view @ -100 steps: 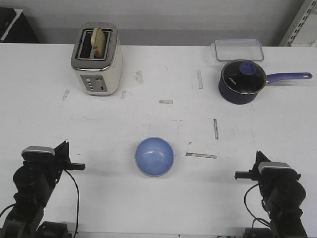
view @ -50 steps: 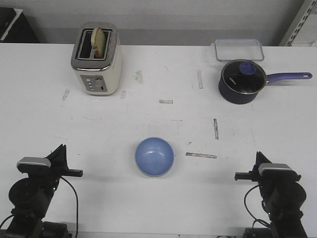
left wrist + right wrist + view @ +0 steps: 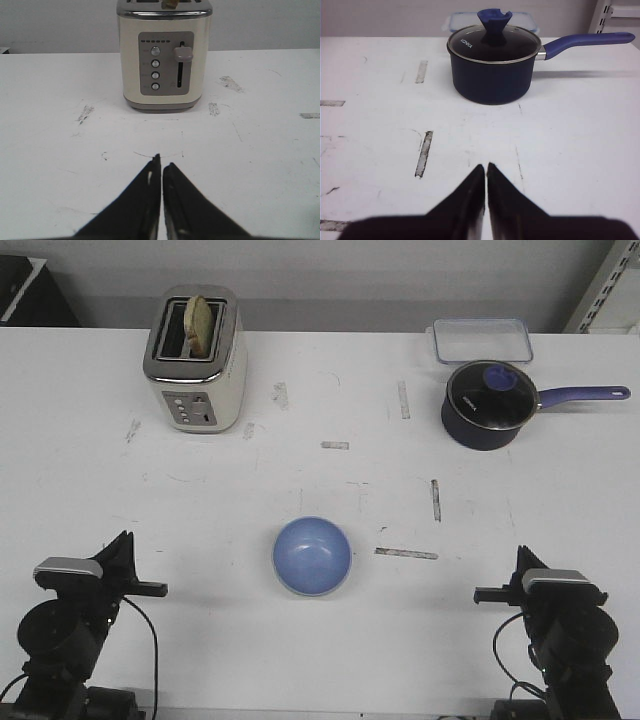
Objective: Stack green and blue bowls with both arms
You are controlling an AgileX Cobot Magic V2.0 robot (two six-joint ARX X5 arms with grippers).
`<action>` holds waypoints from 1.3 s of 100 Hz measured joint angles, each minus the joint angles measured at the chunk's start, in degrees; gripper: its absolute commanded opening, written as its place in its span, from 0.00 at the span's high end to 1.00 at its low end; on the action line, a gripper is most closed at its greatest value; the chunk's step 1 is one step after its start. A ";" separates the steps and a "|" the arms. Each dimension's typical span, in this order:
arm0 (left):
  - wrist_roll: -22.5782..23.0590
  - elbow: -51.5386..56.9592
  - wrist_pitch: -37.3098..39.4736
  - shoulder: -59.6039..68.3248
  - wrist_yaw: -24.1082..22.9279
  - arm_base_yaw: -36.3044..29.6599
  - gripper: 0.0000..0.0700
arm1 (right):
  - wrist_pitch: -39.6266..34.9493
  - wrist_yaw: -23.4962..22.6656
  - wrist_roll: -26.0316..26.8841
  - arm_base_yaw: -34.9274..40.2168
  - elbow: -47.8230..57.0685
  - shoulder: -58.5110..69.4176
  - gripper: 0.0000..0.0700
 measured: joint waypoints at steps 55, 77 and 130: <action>0.02 -21.57 9.14 -17.92 4.68 5.38 1.00 | 0.00 0.00 0.00 0.00 0.00 0.00 1.00; 0.07 -27.95 14.78 -18.38 4.66 5.46 1.00 | 0.00 0.00 0.00 0.00 0.00 0.00 1.00; 0.07 -27.95 15.06 -18.64 4.48 5.49 1.00 | 0.00 0.00 0.00 0.00 0.00 0.00 1.00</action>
